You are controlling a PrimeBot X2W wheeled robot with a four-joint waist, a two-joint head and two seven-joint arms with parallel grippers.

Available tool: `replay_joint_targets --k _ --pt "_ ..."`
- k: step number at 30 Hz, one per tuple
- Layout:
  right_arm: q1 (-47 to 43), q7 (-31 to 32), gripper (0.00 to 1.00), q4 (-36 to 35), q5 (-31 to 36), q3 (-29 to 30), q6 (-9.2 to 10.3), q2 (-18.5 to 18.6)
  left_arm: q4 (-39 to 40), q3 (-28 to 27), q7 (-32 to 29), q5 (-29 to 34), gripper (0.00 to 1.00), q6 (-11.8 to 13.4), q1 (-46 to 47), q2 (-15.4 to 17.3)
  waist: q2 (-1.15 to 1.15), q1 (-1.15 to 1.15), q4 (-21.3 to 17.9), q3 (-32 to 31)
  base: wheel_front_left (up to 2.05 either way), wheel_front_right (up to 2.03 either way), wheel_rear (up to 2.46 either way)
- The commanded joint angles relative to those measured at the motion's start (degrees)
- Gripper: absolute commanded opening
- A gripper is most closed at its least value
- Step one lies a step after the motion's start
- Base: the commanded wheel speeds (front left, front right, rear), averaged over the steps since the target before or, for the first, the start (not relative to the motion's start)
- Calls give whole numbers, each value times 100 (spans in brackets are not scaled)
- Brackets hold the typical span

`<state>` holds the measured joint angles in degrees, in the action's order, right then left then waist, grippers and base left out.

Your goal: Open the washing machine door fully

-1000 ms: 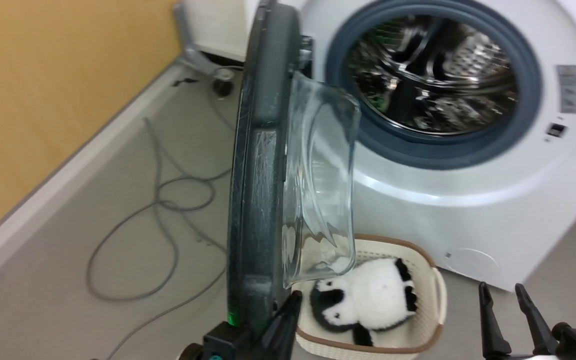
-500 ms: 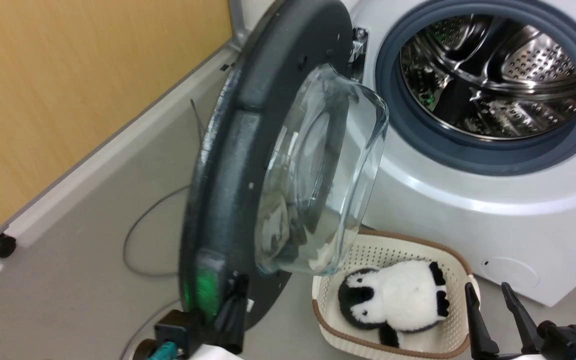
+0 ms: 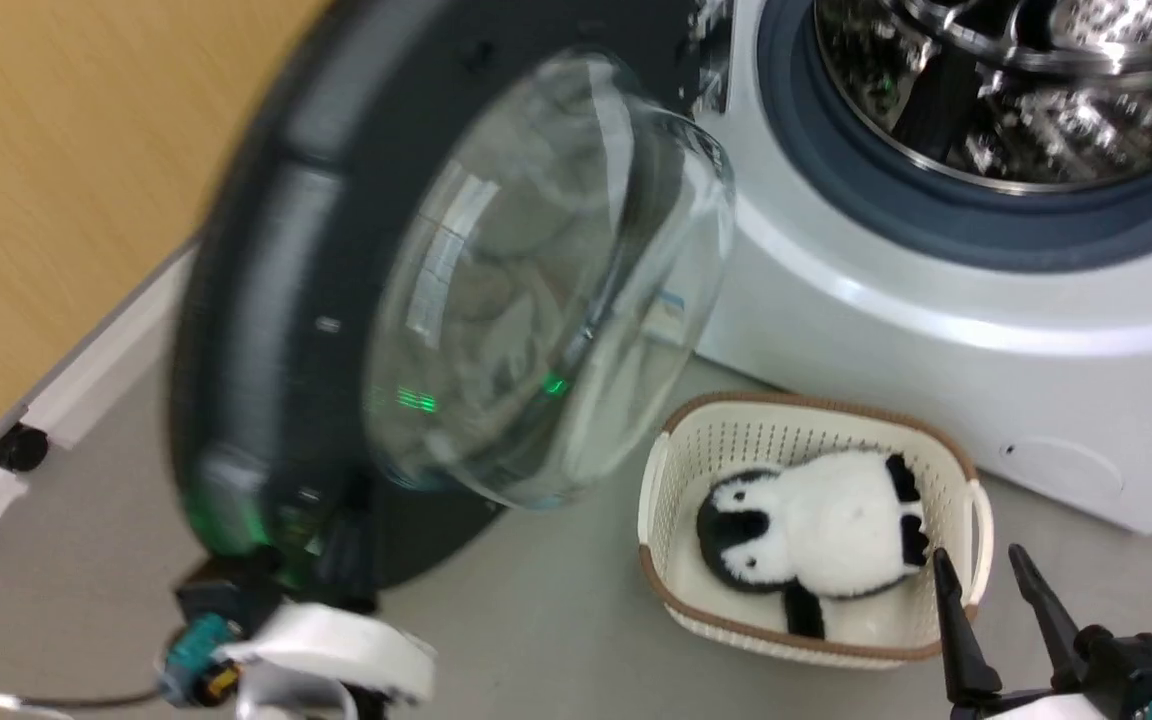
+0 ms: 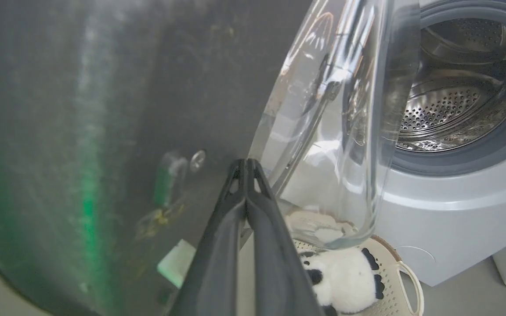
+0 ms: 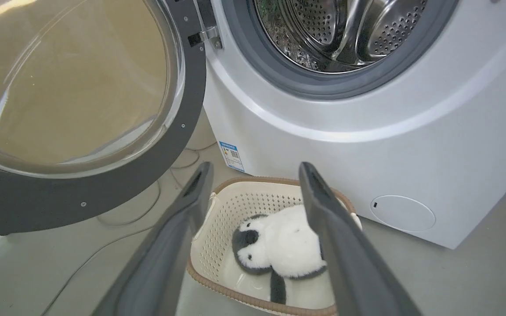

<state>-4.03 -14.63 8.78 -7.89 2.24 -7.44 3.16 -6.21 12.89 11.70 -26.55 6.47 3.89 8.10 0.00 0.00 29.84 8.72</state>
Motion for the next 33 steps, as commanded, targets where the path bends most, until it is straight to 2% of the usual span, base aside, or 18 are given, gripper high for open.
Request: replay_joint_targets --k 1,12,22,33 --pt "142 42 100 -64 61 27 -5 56 -96 -160 54 -70 0 30 213 79 0 0 -29 190 0 0 0" --pt "107 351 100 -581 127 129 -5 378 -1007 -802 -1 -579 0 -230 1323 489 0 0 -108 804 0 0 0" --pt "-5 713 100 -1269 154 278 -5 612 -2178 -1299 -27 -977 0 -476 2498 952 0 0 -186 1311 0 0 0" --pt "-42 925 100 -1666 184 457 -5 657 -3296 -1848 240 -1284 0 -679 3206 1285 0 0 -237 1588 0 0 0"
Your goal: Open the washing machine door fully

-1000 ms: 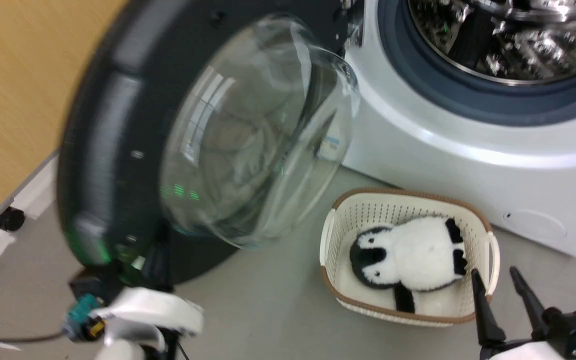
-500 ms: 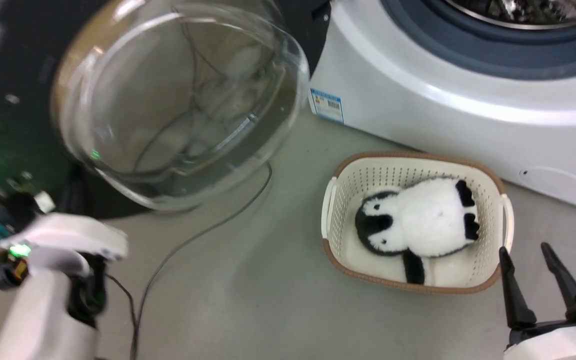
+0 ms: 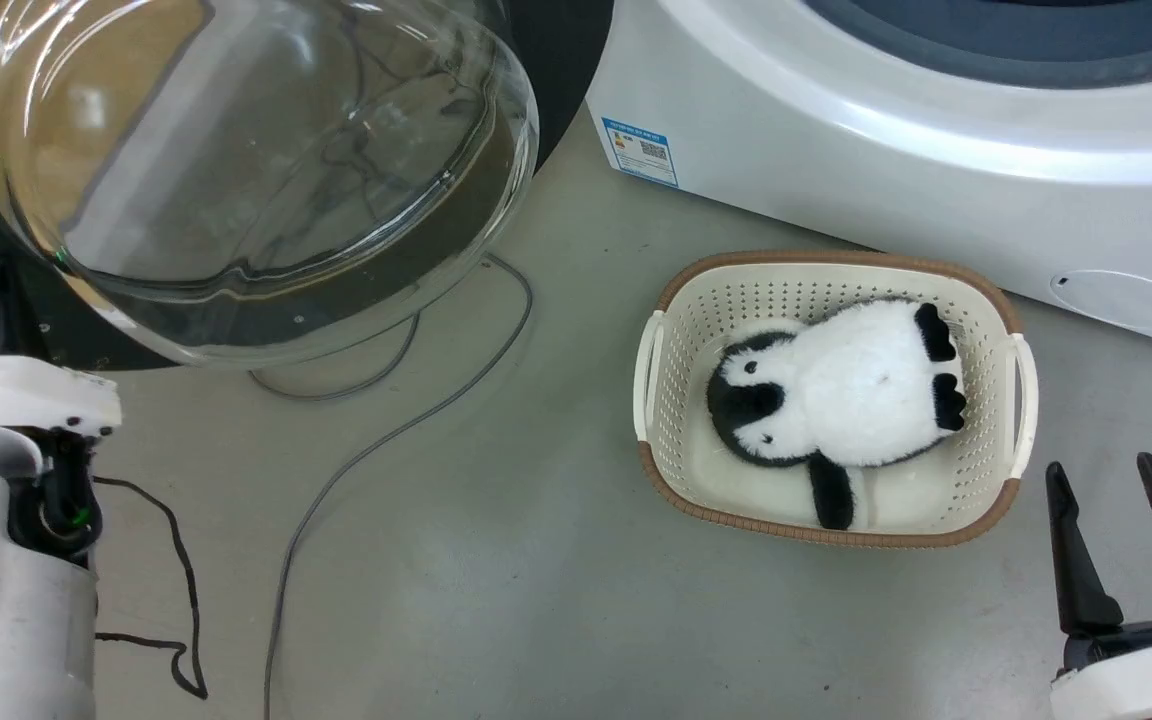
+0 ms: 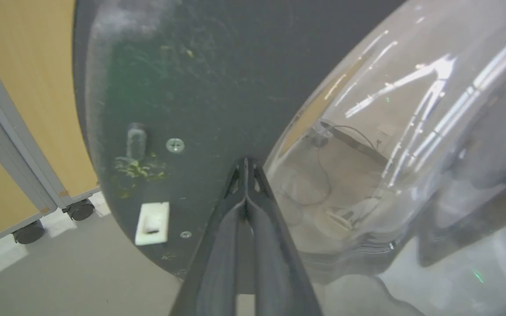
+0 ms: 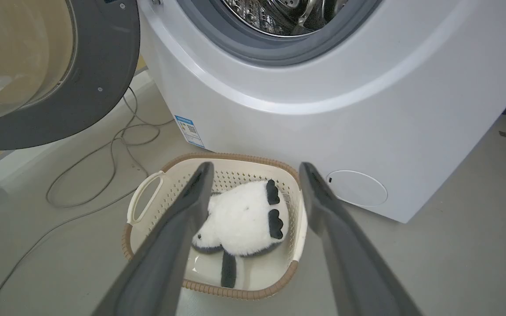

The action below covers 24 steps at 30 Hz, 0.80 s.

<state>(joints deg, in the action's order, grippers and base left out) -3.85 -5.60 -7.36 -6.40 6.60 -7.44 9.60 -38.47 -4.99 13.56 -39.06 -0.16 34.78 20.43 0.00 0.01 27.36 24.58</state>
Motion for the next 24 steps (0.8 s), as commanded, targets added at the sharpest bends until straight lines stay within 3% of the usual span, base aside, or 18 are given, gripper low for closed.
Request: replay_joint_targets --k 1,9,24 --pt "-75 34 100 -66 40 30 -5 16 -145 -89 71 -40 0 -41 153 57 0 -1 16 4 0 0 0" --pt "-79 78 100 -74 20 98 -5 9 -376 -54 137 225 0 -221 183 -26 0 -1 80 -152 0 0 0" --pt "21 -352 100 520 -76 -21 -5 -307 915 304 142 919 0 -372 -455 -453 0 -1 -5 -1136 0 0 0"
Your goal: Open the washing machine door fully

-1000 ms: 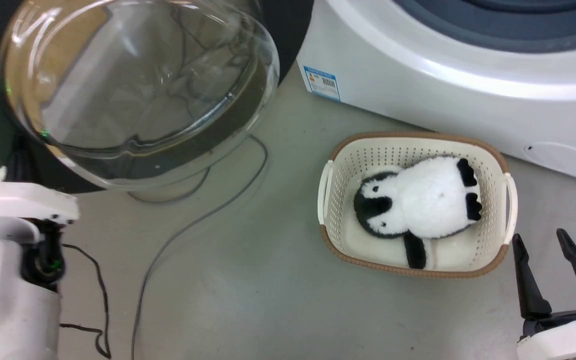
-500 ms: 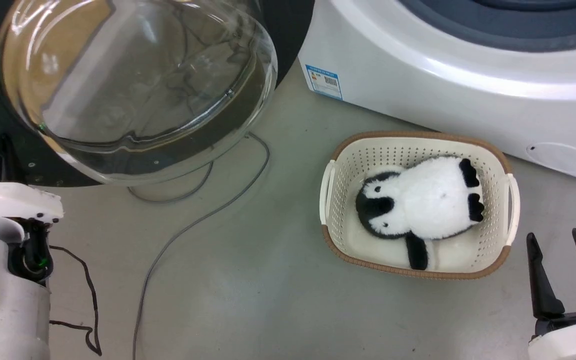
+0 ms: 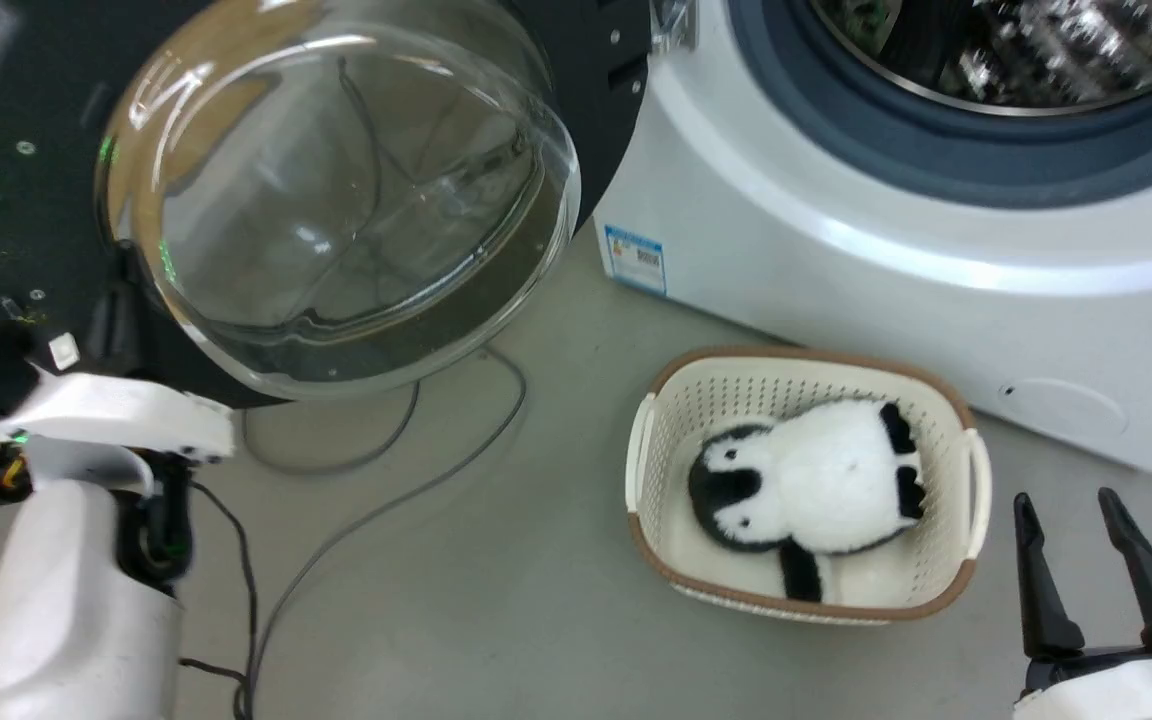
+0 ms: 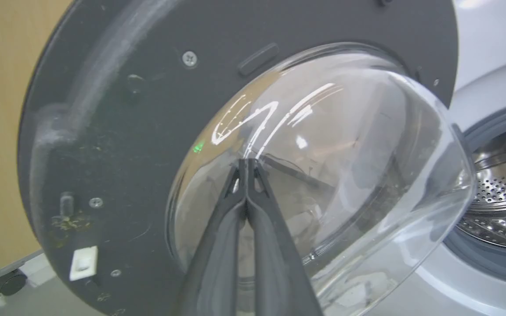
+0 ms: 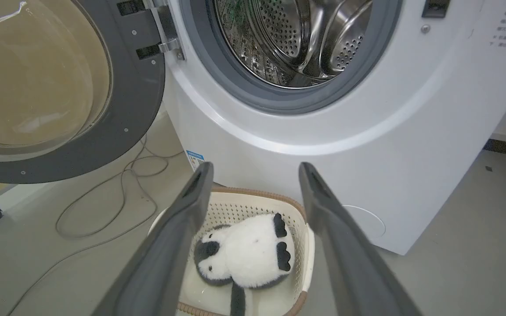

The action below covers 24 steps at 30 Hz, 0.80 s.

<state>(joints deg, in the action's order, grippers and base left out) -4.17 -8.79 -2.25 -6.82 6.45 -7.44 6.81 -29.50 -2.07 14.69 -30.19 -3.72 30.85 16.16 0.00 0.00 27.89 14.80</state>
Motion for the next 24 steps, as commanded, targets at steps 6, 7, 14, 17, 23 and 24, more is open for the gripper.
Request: replay_joint_targets --k 6,7,14,17,23,24 --pt "102 -203 100 238 -89 32 -5 -159 852 368 -111 190 0 -26 -526 -175 0 0 -249 -568 0 0 0" --pt "112 -227 100 269 -90 38 -5 -170 995 436 -162 220 0 -19 -611 -197 0 0 -286 -630 0 0 0" --pt "166 -362 100 335 -163 63 -5 -263 1909 861 -529 341 0 42 -1273 -355 0 0 -619 -976 0 0 0" --pt "143 -396 100 316 -185 -13 -5 -296 2137 1037 -613 413 0 87 -1552 -423 0 0 -792 -1078 0 0 0" --pt "106 -472 100 180 -247 -170 -5 -347 2160 1322 -664 508 0 123 -2088 -509 0 0 -1249 -1222 0 0 0" --pt "104 -482 100 158 -250 -177 -5 -353 2121 1373 -673 513 0 112 -2159 -522 0 0 -1323 -1243 0 0 0"
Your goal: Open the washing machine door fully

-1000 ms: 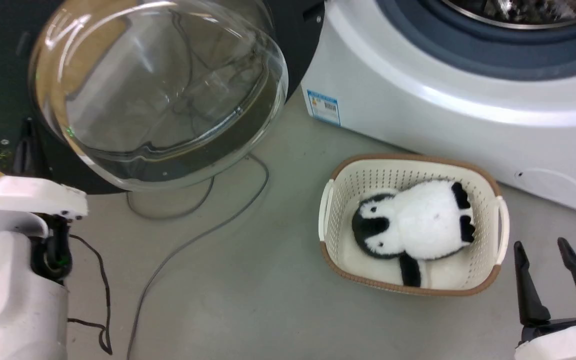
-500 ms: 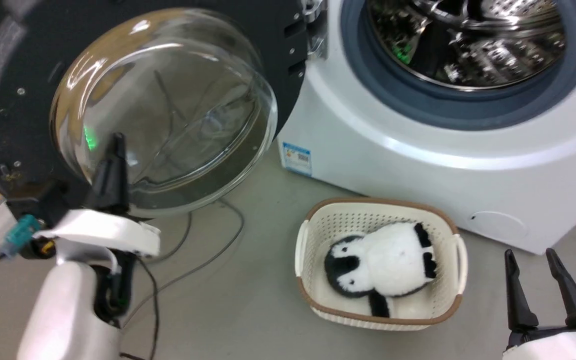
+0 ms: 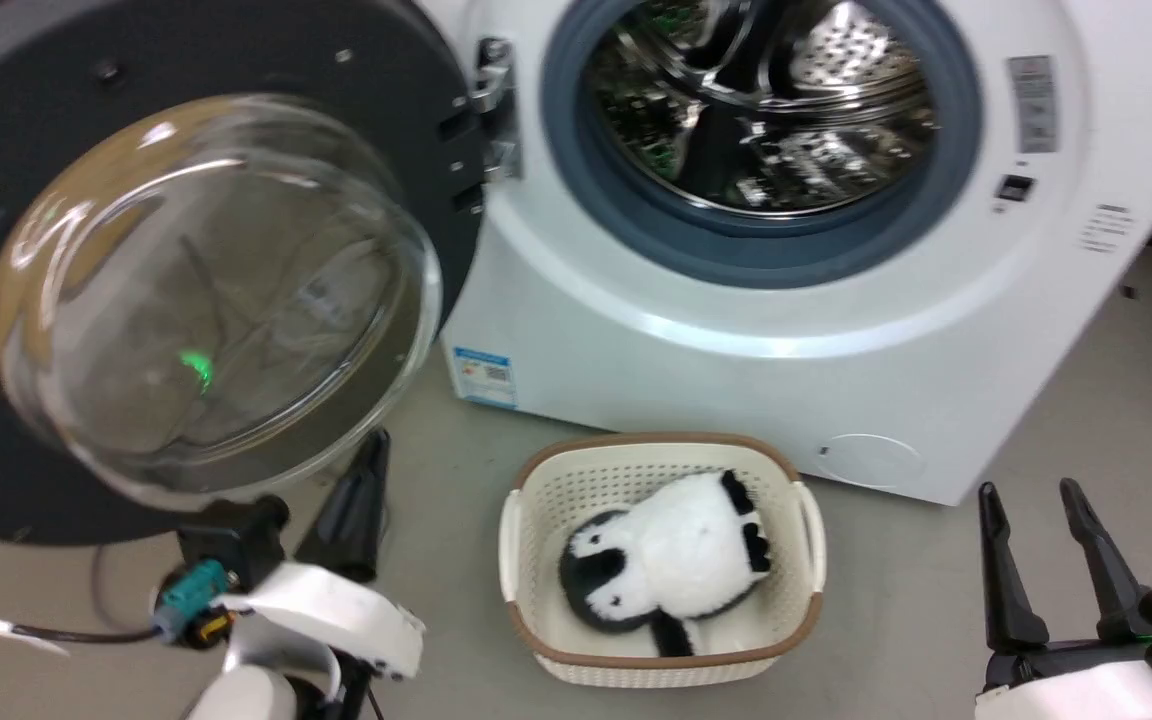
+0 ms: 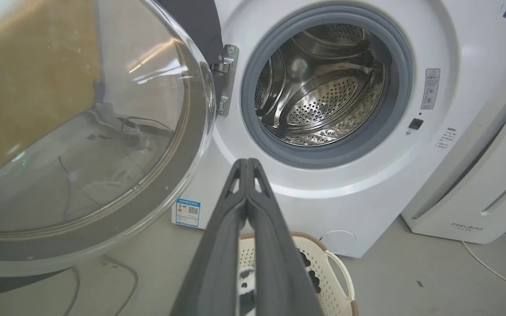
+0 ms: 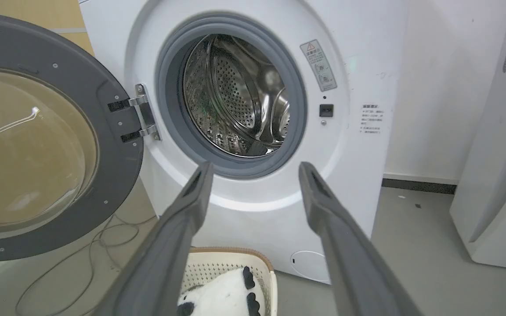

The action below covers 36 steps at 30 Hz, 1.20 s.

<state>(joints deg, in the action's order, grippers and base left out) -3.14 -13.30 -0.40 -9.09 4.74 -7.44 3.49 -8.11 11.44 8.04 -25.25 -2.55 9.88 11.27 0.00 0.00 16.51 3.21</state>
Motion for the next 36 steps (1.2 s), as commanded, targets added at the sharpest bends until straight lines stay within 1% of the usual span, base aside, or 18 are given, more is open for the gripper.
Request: replay_joint_targets --k 1,10,17,22,23,24,32,36 --pt "-5 -41 100 -49 -23 -14 -5 -27 -51 50 1 14 0 -5 -128 -52 0 0 -261 -103 0 0 0" --pt "-134 -101 100 -131 -3 -94 -5 -53 -293 219 302 112 0 99 -602 -177 0 0 -840 -222 0 0 0" --pt "-290 -135 100 -97 -57 -135 -5 -59 -487 171 556 164 0 190 -844 -240 0 0 -1065 -281 0 0 0" --pt "-387 -151 100 -38 -124 -193 -5 -60 -537 165 648 292 0 264 -994 -289 0 0 -1134 -334 0 0 0" --pt "-405 -153 100 -22 -138 -208 -5 -60 -555 156 656 303 20 291 -1030 -312 0 0 -1139 -339 0 0 0" --pt "-420 -155 100 -4 -148 -222 -5 -60 -574 145 664 306 100 314 -1064 -338 0 0 -1140 -341 0 0 0" --pt "-441 -165 100 168 -187 -281 -5 -60 -649 167 692 483 100 391 -1217 -457 0 0 -1074 -330 0 0 0" --pt "-420 -168 100 186 -209 -266 -5 -61 -490 87 694 589 100 427 -1269 -524 0 0 -1042 -322 0 0 0"
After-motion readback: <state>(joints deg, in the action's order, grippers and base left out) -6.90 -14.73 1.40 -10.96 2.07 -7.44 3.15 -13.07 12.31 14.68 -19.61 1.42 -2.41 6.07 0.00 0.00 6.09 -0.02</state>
